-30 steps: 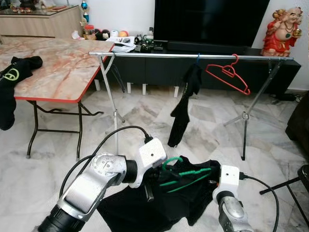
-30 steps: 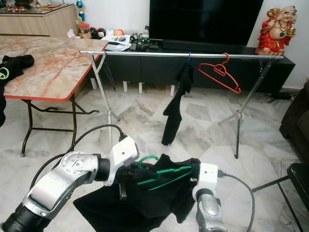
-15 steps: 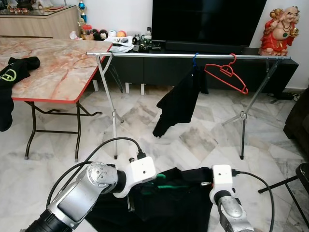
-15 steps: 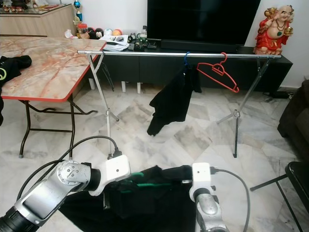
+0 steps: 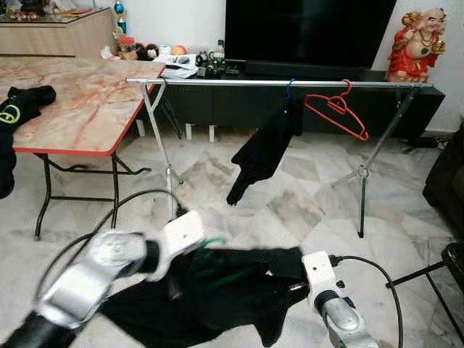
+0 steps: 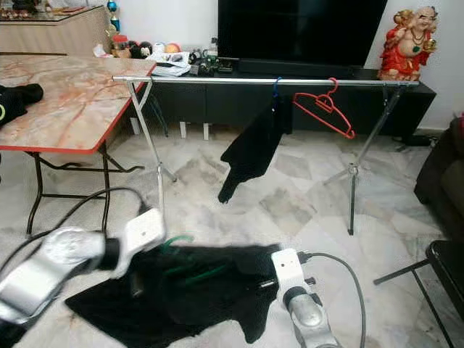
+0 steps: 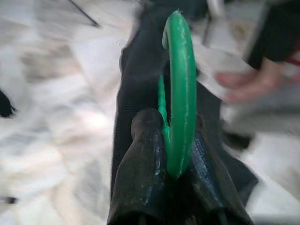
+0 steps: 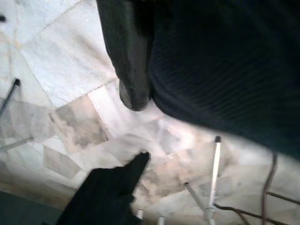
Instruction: Hang hanger
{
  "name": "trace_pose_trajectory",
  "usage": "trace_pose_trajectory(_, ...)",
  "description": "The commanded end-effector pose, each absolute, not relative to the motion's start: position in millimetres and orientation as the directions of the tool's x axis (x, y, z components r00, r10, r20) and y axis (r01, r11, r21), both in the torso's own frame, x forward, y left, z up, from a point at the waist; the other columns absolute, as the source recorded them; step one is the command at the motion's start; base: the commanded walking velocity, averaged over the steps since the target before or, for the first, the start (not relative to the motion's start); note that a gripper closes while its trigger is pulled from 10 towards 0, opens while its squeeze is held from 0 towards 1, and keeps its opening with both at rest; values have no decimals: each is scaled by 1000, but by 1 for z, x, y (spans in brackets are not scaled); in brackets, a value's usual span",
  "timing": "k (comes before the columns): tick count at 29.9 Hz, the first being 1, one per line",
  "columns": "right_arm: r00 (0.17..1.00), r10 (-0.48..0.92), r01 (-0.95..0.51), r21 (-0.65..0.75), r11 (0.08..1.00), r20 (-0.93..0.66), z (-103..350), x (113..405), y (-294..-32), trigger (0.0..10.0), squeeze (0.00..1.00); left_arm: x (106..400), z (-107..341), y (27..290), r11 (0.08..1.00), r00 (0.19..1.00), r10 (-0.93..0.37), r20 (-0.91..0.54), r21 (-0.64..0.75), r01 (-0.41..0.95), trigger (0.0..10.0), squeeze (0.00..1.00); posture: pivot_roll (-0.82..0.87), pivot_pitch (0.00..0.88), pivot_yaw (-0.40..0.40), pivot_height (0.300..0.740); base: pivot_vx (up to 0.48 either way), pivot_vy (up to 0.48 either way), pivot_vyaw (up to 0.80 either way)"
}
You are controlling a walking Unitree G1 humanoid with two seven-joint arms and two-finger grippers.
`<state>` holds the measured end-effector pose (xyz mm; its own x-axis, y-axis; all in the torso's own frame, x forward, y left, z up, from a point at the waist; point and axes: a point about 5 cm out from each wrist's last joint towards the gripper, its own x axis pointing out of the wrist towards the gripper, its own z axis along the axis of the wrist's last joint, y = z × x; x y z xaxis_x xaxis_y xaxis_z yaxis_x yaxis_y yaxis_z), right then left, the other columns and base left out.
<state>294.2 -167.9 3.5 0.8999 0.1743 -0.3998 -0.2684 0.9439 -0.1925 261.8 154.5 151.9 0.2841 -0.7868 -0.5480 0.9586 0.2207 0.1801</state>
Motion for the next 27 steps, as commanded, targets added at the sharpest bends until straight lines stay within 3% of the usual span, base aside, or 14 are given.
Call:
trace_pose_trajectory(1,907,127,-229,-217,949,-401,6,295,-184,0,0,256,157,167,164,247,-763,-597,191,968,10000,0,150,2,-31,740,0,0,0)
trace_pose_trajectory(6,912,123,-224,-224,948,-392,11,299,-189,0,0,245,150,172,66,163,-715,-680,166,984,10000,0,150,3,-34,740,0,0,0)
trace_pose_trajectory(9,910,125,-228,-226,947,-394,11,300,-189,0,0,248,164,160,112,179,-833,-524,157,981,10000,0,143,2,-38,740,0,0,0)
trace_pose_trajectory(10,909,125,-228,-224,947,-398,11,300,-189,0,0,248,175,157,140,180,-896,-406,127,982,10000,0,143,2,-39,740,0,0,0)
trace_pose_trajectory(14,900,128,-232,-209,950,-418,8,298,-190,0,0,245,193,159,125,156,-953,-261,131,984,10000,0,144,4,-43,740,0,0,0)
trace_pose_trajectory(22,880,124,-225,-172,959,-459,-1,290,-189,0,0,240,211,163,107,116,-991,-63,125,986,10000,0,144,3,-47,740,0,0,0)
trace_pose_trajectory(27,879,116,-202,-142,969,-462,-3,288,-189,0,0,242,218,160,136,131,-990,56,102,985,10000,0,146,2,-48,740,0,0,0)
